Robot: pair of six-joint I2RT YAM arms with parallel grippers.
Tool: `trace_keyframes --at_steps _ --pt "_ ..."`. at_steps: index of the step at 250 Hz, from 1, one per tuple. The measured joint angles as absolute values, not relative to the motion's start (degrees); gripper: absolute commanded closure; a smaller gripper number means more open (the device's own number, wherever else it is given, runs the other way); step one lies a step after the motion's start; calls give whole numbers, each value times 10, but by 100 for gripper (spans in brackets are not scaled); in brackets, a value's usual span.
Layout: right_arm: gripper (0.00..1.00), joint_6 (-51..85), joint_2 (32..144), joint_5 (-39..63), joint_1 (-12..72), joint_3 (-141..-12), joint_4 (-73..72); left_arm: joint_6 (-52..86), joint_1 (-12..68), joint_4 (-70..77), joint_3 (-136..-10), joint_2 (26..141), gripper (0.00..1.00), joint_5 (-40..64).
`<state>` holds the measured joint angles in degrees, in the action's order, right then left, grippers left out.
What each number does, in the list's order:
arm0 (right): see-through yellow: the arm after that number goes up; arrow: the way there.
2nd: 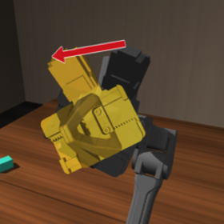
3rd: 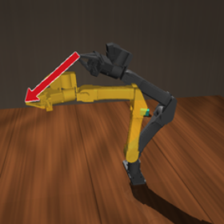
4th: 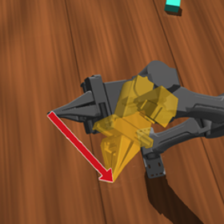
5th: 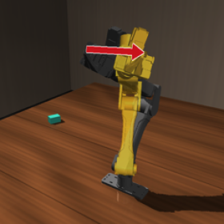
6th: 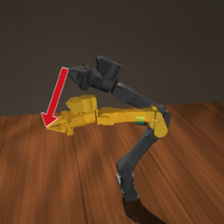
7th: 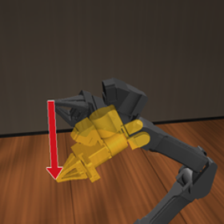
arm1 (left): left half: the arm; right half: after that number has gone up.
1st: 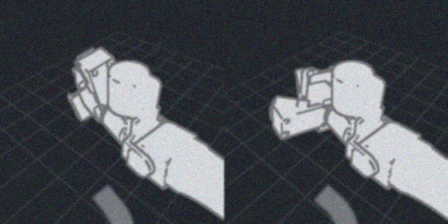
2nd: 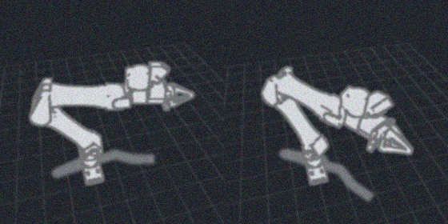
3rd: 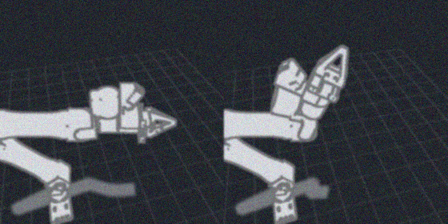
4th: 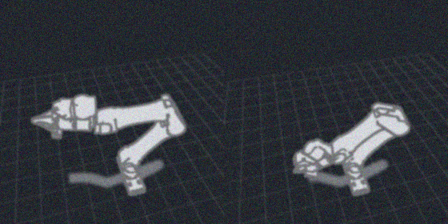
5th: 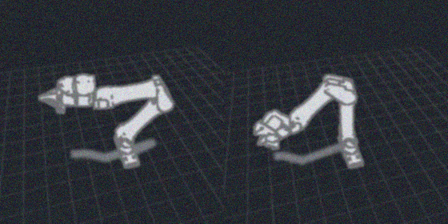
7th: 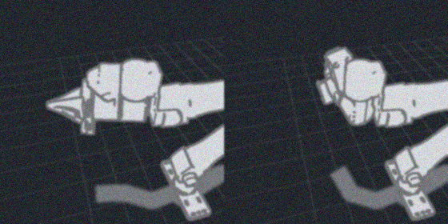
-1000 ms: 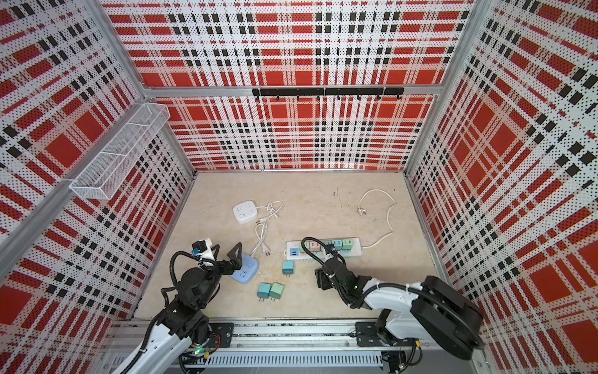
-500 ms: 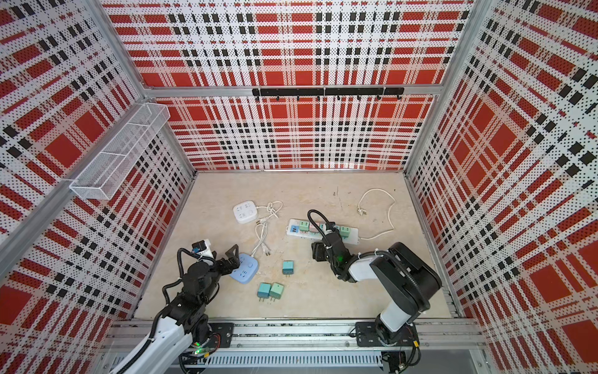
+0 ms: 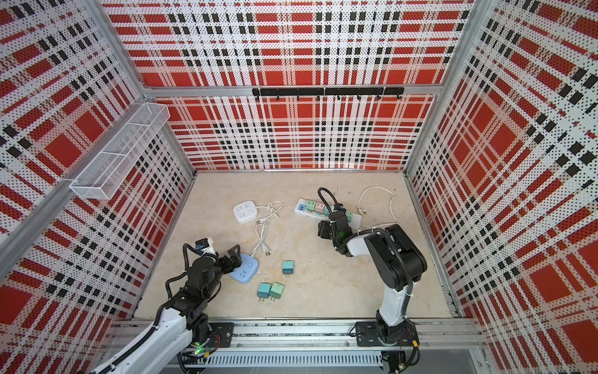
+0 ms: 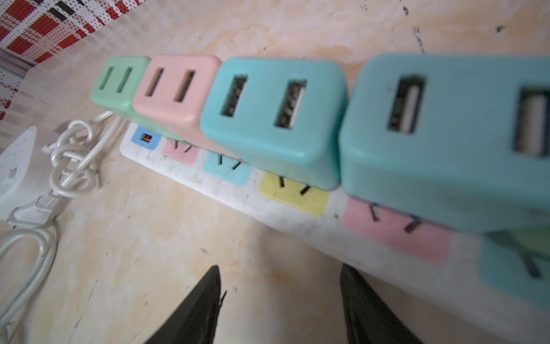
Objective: Insert plugs into power strip
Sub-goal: Move the socket to the top-center of the table, then move the socket to the center of the table.
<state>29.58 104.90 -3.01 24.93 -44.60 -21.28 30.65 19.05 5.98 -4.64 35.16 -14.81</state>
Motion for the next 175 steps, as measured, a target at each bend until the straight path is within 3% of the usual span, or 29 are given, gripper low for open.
trace_keyframes --at_steps 79,131,175 --pt "33 277 979 -36 289 -425 -121 414 189 -35 -116 375 1 -173" --pt "31 274 873 -63 422 -394 -95 493 197 -123 -162 378 1 -171" --pt "32 274 884 -74 536 -402 -100 544 237 -158 -161 380 1 -178"
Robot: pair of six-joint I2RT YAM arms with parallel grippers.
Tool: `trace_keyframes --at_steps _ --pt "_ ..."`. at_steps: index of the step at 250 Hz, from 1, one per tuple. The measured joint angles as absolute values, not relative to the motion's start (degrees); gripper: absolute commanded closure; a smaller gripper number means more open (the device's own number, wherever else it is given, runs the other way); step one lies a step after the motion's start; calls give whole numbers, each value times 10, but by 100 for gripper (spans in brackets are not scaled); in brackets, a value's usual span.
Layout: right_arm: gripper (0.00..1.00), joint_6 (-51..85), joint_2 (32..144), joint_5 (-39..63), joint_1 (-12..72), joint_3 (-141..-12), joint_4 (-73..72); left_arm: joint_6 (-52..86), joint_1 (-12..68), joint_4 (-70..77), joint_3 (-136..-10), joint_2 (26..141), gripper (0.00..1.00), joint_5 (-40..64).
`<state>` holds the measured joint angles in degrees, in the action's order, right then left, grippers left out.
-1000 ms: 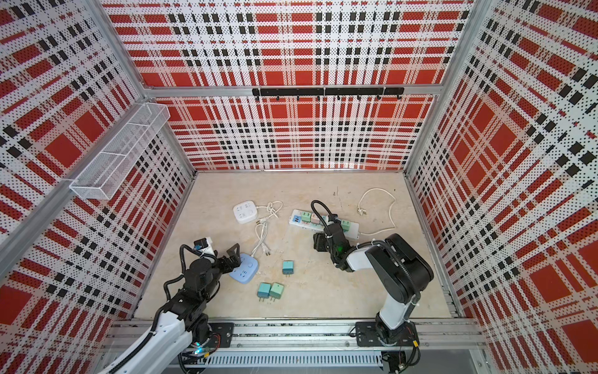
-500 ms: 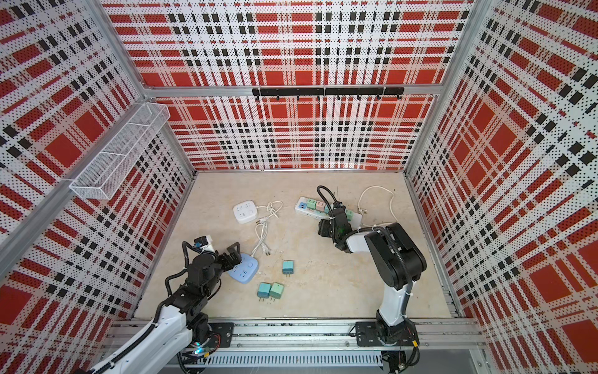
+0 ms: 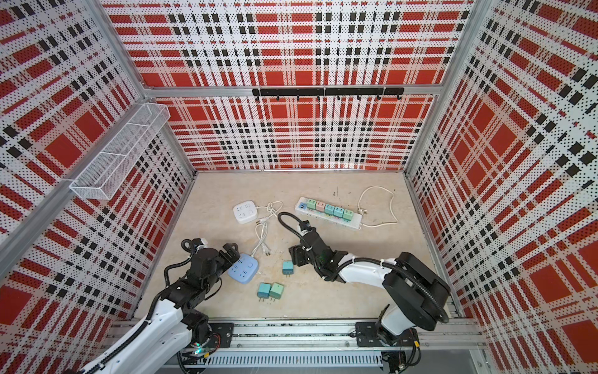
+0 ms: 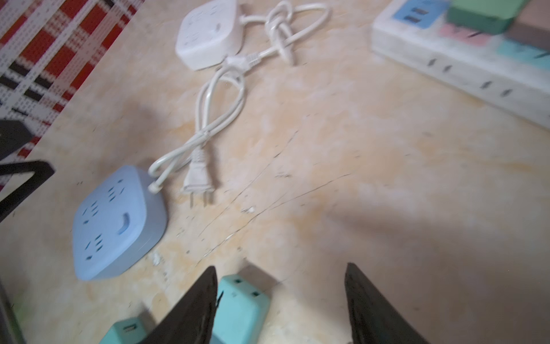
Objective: Insert plugs into power strip
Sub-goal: Move the socket to the center of the table.
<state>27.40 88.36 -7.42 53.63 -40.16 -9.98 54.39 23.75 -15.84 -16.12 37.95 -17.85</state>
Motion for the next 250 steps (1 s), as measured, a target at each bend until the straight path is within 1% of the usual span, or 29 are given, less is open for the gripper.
trace_keyframes --at_steps 34,75,123,170,220,250 --pt "34 276 922 -74 597 -415 -113 558 270 -159 -161 411 1 -188" --pt "34 279 950 -75 627 -427 -129 575 291 -159 -161 466 1 -197" --pt "32 288 950 -84 629 -422 -152 580 310 -150 -161 524 1 -200" --pt "30 295 924 -127 629 -388 -153 578 343 -110 -169 585 1 -198" --pt "30 302 875 -171 619 -351 -151 580 429 -83 -224 672 1 -207" --pt "30 309 854 -185 602 -329 -149 589 463 -71 -267 736 1 -218"
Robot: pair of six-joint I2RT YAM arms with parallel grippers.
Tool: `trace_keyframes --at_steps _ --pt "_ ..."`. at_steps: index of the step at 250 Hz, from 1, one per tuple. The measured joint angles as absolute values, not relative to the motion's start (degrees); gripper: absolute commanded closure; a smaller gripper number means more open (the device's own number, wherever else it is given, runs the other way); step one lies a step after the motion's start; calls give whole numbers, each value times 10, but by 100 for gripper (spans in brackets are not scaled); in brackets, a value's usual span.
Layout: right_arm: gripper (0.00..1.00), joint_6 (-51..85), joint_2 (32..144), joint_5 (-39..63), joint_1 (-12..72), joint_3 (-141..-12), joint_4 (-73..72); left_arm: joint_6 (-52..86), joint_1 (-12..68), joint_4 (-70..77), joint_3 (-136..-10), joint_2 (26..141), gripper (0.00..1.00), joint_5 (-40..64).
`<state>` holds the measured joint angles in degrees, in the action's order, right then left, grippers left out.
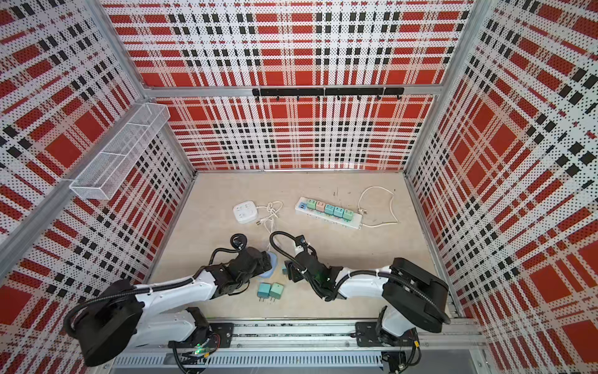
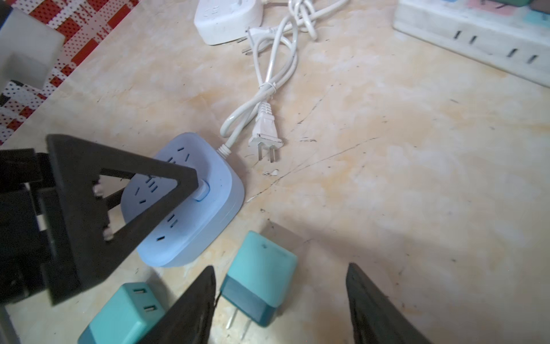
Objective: Insert plugs into power strip
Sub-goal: Move the socket to the center of the table.
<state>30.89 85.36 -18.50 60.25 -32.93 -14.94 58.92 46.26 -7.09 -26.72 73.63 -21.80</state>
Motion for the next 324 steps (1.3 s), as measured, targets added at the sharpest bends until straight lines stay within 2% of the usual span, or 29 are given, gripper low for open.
trace_keyframes --at_steps 76,120,193,272,324 --pt "34 322 807 -208 587 -285 -132 616 481 -29 -384 897 0 -221" --pt "35 330 773 -225 585 -267 -117 624 514 -18 -430 941 1 -225" --pt "34 349 701 -265 585 -234 -86 654 560 -9 -441 951 1 -244" --pt "33 369 641 -275 588 -223 -38 657 562 1 -440 938 1 -244" --pt "22 381 651 -276 629 -230 -20 645 523 13 -406 852 1 -214"
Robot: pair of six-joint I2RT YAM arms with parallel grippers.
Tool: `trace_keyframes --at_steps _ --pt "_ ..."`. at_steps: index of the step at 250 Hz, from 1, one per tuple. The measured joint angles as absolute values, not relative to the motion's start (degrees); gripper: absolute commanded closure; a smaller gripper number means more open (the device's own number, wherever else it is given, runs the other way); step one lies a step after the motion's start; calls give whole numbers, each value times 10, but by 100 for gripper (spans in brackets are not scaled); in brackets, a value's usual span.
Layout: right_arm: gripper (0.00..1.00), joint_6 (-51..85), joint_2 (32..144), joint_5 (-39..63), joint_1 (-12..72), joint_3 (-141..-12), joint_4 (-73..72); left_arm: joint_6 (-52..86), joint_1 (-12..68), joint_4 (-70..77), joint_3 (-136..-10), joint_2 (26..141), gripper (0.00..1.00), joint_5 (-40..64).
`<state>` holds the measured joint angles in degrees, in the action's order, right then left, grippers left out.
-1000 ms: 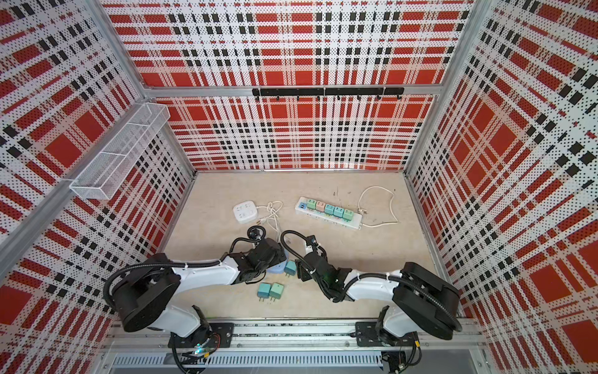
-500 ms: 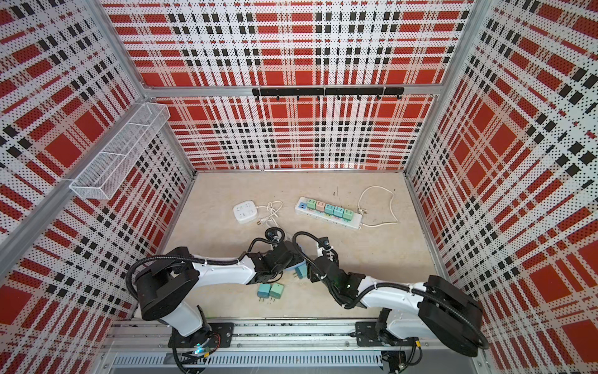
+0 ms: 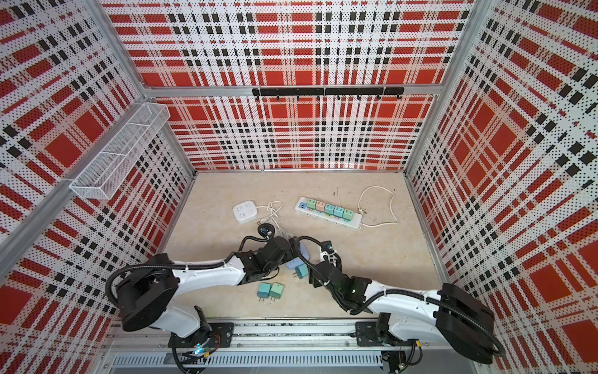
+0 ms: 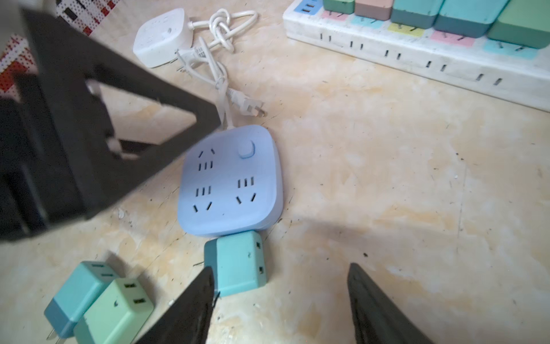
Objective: Insert plugs into power strip
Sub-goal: Move the socket to the center of the table, then rotate the plug at the bottom-center of the table.
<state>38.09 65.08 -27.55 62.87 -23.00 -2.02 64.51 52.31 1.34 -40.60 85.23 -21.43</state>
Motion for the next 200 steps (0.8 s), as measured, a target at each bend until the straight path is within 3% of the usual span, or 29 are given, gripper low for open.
trace_keyframes --at_steps 57,143,200 --pt "15 399 714 -278 664 -253 -21 625 456 18 -301 717 0 -203" --pt "3 403 818 -296 690 -318 -24 500 333 -36 -191 423 1 -185" --pt "3 401 857 -303 690 -339 -20 461 258 -72 -167 393 1 -132"
